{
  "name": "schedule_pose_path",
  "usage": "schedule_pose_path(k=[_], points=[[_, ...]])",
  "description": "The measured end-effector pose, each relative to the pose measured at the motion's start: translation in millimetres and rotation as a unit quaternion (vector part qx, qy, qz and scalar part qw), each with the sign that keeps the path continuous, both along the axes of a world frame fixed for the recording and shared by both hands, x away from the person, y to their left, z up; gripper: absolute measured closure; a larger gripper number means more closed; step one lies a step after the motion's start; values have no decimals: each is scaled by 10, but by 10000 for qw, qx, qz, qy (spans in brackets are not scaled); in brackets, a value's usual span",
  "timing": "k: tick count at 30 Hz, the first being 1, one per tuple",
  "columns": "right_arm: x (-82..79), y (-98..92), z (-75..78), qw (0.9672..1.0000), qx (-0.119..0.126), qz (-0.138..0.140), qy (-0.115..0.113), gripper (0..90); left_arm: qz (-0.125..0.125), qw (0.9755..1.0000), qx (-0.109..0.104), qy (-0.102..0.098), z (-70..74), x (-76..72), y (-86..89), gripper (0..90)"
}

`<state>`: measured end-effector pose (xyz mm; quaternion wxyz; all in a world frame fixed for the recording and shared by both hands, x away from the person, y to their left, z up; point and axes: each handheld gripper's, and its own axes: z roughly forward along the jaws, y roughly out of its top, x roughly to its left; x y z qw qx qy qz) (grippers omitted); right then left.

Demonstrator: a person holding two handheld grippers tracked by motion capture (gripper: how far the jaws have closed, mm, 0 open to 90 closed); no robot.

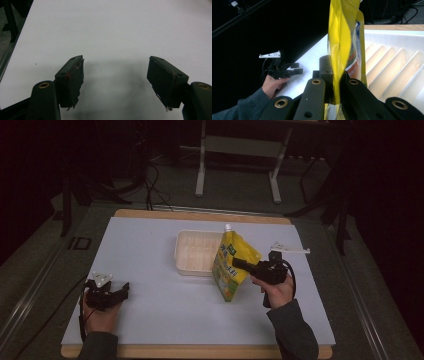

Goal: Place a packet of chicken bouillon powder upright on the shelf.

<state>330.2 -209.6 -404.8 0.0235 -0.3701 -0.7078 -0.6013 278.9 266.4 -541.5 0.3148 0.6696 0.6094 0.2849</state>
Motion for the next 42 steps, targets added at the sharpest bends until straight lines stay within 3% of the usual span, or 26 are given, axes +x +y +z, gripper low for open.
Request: schedule_pose_path(k=[18, 30, 42], points=[[147, 156, 9, 9996, -36, -248, -126, 900, 16, 10000, -13, -3, -2, 1, -1, 293], [243, 229, -32, 9987, 168, -403, -268, 900, 24, 10000, -1, 12, -2, 3, -4, 292], [316, 294, -74, 9978, 197, -525, -346, 900, 21, 10000, -7, 6, -2, 3, -4, 287]])
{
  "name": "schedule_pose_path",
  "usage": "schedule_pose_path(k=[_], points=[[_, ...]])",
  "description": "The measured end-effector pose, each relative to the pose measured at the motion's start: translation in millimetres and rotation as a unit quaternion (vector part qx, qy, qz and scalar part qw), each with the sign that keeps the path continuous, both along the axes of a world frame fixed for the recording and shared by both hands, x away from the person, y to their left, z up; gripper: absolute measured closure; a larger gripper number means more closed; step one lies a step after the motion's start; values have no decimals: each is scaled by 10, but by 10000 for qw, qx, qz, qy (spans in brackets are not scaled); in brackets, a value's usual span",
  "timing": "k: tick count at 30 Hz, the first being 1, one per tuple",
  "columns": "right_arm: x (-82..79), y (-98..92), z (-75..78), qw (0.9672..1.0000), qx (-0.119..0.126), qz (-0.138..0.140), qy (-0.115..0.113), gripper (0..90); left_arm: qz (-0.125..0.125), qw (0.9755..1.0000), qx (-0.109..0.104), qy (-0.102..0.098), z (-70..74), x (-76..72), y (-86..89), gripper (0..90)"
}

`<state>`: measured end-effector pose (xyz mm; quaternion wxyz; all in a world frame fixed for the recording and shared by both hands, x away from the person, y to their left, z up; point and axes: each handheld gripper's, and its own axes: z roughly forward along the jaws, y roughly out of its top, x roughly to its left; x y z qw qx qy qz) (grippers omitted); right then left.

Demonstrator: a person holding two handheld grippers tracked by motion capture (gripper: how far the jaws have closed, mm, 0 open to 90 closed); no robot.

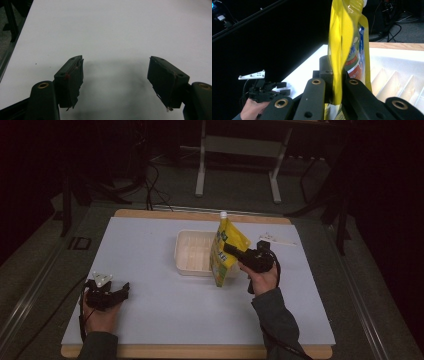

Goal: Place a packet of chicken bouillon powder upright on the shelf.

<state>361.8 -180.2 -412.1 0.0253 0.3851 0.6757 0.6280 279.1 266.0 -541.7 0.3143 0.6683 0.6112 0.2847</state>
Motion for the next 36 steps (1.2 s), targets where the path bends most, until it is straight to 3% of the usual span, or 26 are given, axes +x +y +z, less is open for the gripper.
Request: schedule_pose_path(k=[15, 36], points=[[78, 63, -10, 9998, 44, -176, -88, 900, -6, 10000, 7, 4, 1, -1, 1, 287], [278, 164, -32, 9976, -53, -671, -134, 900, -7, 10000, 9, 16, -1, 3, 1, 285]])
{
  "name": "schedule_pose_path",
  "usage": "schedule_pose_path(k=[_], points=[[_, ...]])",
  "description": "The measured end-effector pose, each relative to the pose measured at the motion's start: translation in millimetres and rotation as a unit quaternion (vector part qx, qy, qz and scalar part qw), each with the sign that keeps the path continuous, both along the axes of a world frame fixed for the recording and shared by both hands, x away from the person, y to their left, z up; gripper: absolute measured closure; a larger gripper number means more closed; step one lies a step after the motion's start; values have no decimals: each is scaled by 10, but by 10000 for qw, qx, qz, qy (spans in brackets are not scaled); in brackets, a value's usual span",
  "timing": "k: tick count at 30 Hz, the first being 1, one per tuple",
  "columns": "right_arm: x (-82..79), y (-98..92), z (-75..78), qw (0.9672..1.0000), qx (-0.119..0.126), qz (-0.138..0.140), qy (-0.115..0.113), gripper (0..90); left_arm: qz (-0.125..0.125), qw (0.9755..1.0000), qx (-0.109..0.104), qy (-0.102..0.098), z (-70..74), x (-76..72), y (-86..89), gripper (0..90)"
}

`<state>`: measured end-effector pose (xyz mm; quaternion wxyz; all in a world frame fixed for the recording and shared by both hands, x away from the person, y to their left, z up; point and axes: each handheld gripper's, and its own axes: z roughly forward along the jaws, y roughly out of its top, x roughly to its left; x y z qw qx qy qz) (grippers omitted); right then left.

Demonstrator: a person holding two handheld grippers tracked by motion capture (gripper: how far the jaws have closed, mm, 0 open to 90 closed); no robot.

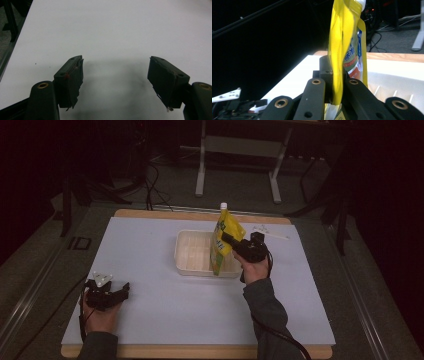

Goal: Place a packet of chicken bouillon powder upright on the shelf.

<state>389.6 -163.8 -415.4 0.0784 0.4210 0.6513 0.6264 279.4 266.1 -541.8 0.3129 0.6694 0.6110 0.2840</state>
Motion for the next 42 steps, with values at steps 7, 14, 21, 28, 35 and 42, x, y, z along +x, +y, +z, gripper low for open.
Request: schedule_pose_path(k=[7, 14, 21, 28, 35, 42], points=[[50, 43, -37, 9997, -56, -240, -60, 900, 5, 10000, -15, -6, 0, -1, 2, 285], [99, 90, -82, 9990, -46, -453, -51, 900, -2, 10000, -17, -2, 0, 0, 2, 285], [149, 123, -110, 9985, -69, -540, -22, 900, 4, 10000, -36, -20, 0, -2, 4, 284], [164, 207, -160, 9981, -216, -574, 5, 900, -3, 10000, -41, -20, 1, -3, 6, 284], [135, 303, -228, 9974, -456, -563, 32, 900, -5, 10000, -31, -11, 1, -2, 4, 283], [130, 360, -283, 9959, -718, -545, 98, 900, -14, 10000, -10, 1, 1, -1, 1, 282]])
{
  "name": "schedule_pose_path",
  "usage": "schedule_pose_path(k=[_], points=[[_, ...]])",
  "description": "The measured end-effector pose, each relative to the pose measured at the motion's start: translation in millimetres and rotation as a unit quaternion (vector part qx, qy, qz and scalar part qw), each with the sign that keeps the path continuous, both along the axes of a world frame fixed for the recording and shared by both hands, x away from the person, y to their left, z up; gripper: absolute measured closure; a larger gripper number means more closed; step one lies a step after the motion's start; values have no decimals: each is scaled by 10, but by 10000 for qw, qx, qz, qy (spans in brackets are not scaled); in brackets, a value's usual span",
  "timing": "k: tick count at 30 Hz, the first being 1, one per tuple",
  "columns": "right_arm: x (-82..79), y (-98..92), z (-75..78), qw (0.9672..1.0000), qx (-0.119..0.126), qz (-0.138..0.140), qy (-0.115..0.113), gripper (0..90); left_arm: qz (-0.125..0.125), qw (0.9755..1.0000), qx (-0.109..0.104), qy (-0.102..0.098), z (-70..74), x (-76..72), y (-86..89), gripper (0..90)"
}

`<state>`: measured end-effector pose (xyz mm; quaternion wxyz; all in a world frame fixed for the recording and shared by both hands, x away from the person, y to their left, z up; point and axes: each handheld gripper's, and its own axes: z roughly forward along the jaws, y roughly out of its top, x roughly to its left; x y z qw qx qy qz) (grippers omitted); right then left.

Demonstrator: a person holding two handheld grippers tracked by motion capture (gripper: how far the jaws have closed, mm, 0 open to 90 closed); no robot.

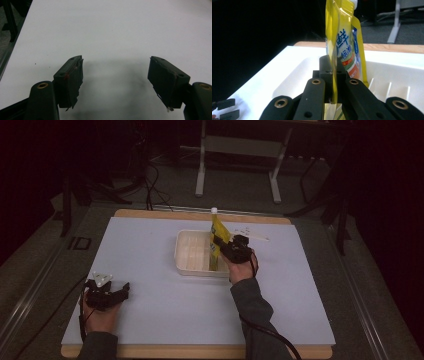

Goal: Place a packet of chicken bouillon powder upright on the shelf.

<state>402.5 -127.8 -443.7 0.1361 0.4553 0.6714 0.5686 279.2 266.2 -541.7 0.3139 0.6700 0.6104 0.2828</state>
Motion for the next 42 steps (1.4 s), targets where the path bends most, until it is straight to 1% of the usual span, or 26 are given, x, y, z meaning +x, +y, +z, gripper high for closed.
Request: schedule_pose_path(k=[1, 2, 3, 4, 7, 12, 13, 14, 15, 16, 18, 19, 20, 21, 23, 24, 25, 26, 28, 30, 32, 38, 42], points=[[0, 6, 8, 10000, -47, -12, 9, 900, 0, 10000, 0, 0, 0, 0, 0, 282], [-3, 23, 20, 9998, -184, -25, -26, 900, -5, 10000, 7, 6, 0, 1, -1, 280], [-2, 33, 29, 9997, -257, -22, -34, 899, -5, 10000, 7, 6, 0, 1, -1, 280], [-2, 44, 50, 9994, -357, -41, 6, 899, -2, 10000, 8, 7, 0, 1, 0, 280], [11, 62, 77, 9989, -449, -38, 110, 898, -1, 10000, 9, 5, 0, 0, -2, 280], [42, 61, 92, 9986, -449, -10, 293, 891, 2, 10000, 10, 7, -1, 1, 0, 278], [44, 64, 95, 9984, -480, -4, 306, 886, 2, 10000, 10, 7, -1, 1, 0, 278], [45, 72, 101, 9978, -573, 7, 322, 874, 9, 10000, -2, 2, -1, 1, 1, 278], [45, 72, 101, 9978, -573, 7, 322, 874, 9, 10000, -2, 2, -1, 1, 1, 278], [51, 93, 102, 9960, -805, 24, 391, 818, 6, 10000, -2, 3, -1, 1, 2, 277], [50, 101, 86, 9945, -984, 59, 350, 774, 11, 10000, -7, 2, 0, 1, 2, 278], [50, 101, 86, 9945, -984, 59, 350, 774, 11, 10000, -10, 2, 0, 1, 2, 278], [45, 101, 75, 9932, -1124, 73, 308, 716, 11, 10000, -8, 7, 0, 1, 3, 277], [43, 100, 74, 9927, -1155, 86, 336, 698, 9, 10000, 0, 11, 0, 2, 2, 277], [41, 89, 73, 9921, -1192, 121, 382, 626, 1, 10000, 4, 7, -1, 1, 1, 277], [42, 84, 77, 9911, -1237, 136, 467, 591, 5, 10000, 2, 6, -1, 2, 1, 277], [42, 84, 77, 9911, -1237, 136, 467, 591, 5, 10000, 2, 6, -1, 2, 1, 277], [44, 68, 88, 9895, -1299, 197, 596, 526, 1, 10000, 6, 11, -1, 1, 2, 276], [36, 54, 99, 9876, -1380, 260, 696, 491, 10, 10000, 4, 9, -1, 2, 1, 275], [22, 37, 113, 9859, -1497, 318, 683, 447, 9, 10000, 10, 12, -2, 3, 0, 275], [6, 11, 131, 9845, -1560, 356, 716, 413, 8, 10000, 13, 14, -1, 2, 0, 273], [-83, -77, 195, 9815, -1718, 469, 706, 357, 26, 10000, 7, 7, -2, 3, 1, 272], [-171, -154, 235, 9804, -1757, 535, 716, 340, 34, 10000, 6, 1, -2, 2, 0, 271]])
